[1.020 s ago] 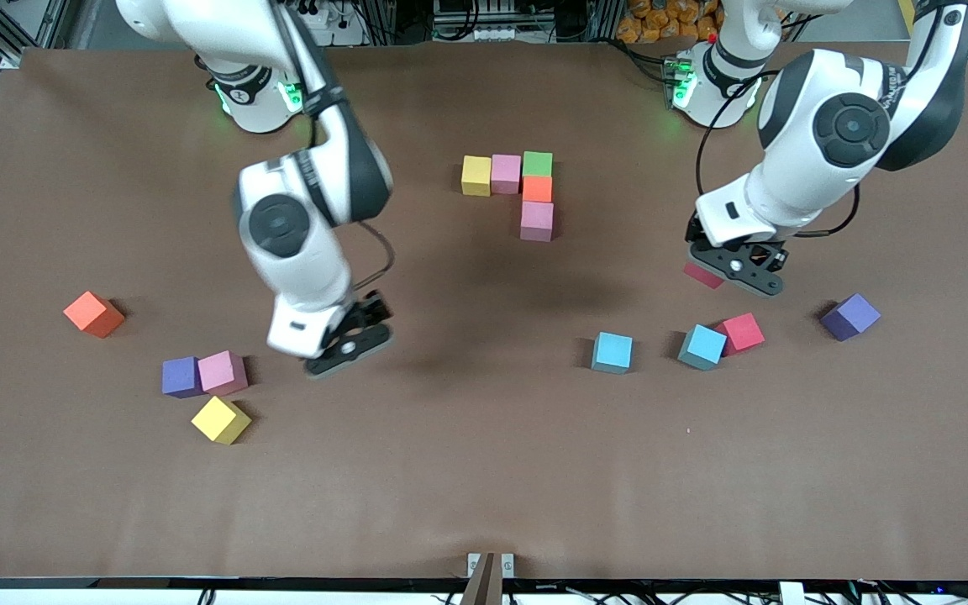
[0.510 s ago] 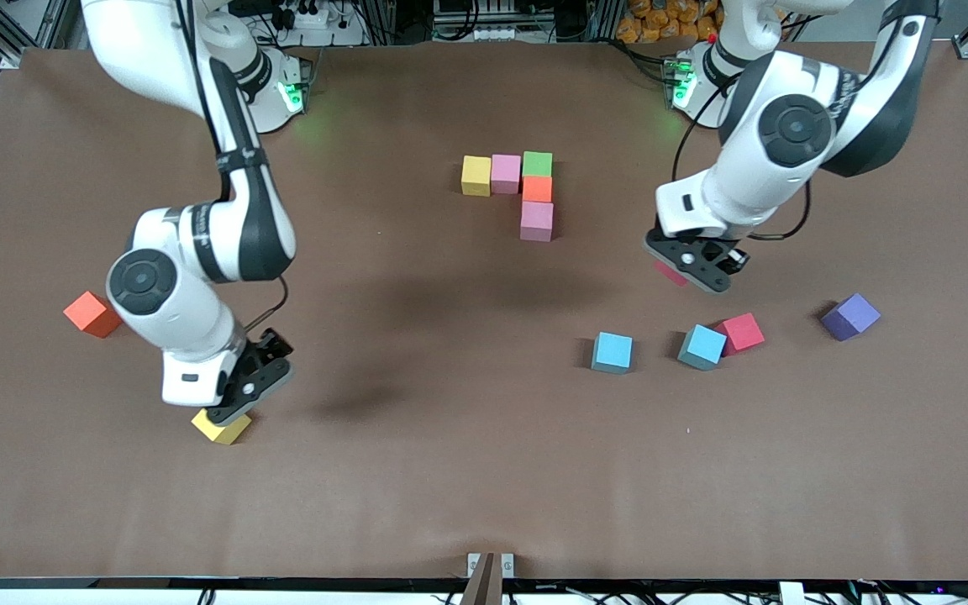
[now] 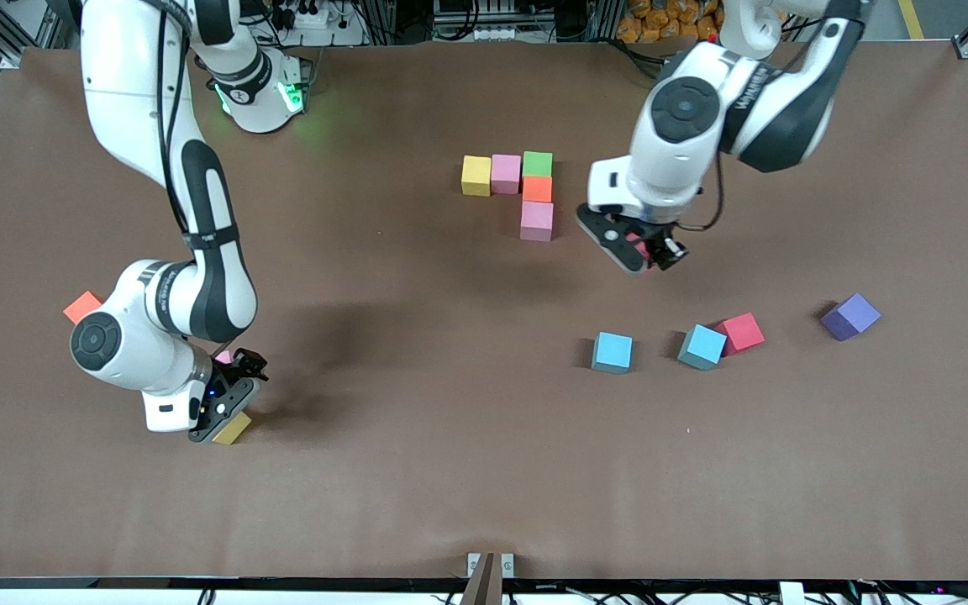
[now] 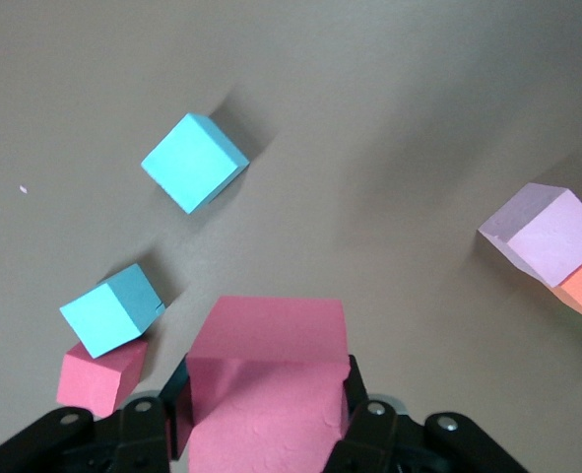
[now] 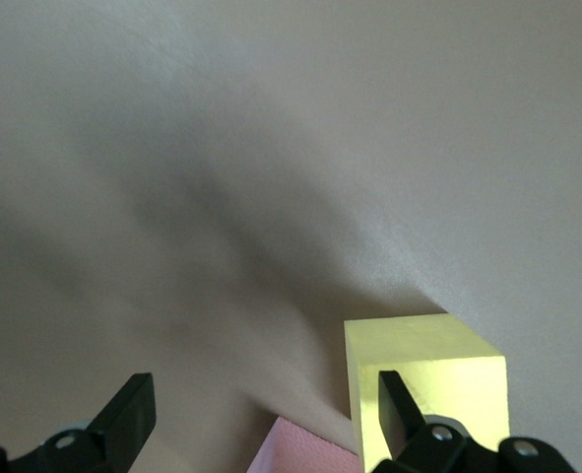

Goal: Form number 2 with 11 blocks

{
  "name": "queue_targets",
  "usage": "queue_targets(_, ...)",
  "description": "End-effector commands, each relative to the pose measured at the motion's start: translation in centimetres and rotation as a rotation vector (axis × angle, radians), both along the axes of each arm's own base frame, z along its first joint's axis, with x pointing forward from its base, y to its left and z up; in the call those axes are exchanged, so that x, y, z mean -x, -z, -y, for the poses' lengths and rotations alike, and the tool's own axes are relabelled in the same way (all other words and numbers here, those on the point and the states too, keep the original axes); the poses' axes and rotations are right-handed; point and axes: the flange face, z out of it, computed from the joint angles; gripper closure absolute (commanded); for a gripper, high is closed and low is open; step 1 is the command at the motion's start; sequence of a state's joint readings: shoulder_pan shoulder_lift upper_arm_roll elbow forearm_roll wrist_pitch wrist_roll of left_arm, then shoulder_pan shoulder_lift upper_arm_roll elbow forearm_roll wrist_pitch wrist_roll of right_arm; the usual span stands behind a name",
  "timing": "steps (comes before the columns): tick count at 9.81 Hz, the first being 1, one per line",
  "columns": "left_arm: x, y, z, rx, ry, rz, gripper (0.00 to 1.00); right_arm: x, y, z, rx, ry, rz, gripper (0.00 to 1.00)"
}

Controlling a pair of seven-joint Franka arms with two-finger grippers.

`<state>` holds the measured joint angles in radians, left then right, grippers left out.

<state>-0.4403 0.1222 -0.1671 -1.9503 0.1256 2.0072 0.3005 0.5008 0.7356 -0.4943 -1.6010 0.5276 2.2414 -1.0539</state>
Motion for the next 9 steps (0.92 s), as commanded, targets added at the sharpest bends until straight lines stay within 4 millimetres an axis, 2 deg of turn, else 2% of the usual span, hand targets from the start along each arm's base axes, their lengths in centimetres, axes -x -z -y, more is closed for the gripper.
queue_targets(1,-1.0,0.4,3.1,-0.008,0.121,0.014,0.92,-1.3,-0.1,1.5,-0.020,-0.008,0.023,0.00)
queue_targets(3,-1.7,0.9,5.7,0.007,0.268,0.003,0.92,-2.7,-0.4,3.2,-0.010,-0.036,0.050,0.00)
queue_targets(5,-0.9,1.7,8.7,-0.037,0.378,0.028,0.91,-2.8,-0.6,4.3,-0.012,-0.027,0.048,0.00)
queue_targets(6,-0.5,2.2,10.0,-0.038,0.433,0.024,0.87,-2.8,-0.4,5.1,-0.013,-0.019,0.048,0.00)
queue_targets(7,-0.3,2.9,10.8,-0.034,0.466,0.008,0.86,-2.7,0.7,4.9,-0.017,-0.022,0.038,0.00)
queue_targets(9,0.2,3.0,11.5,-0.002,0.474,0.000,0.90,-2.8,2.1,5.2,-0.041,-0.018,0.025,0.00)
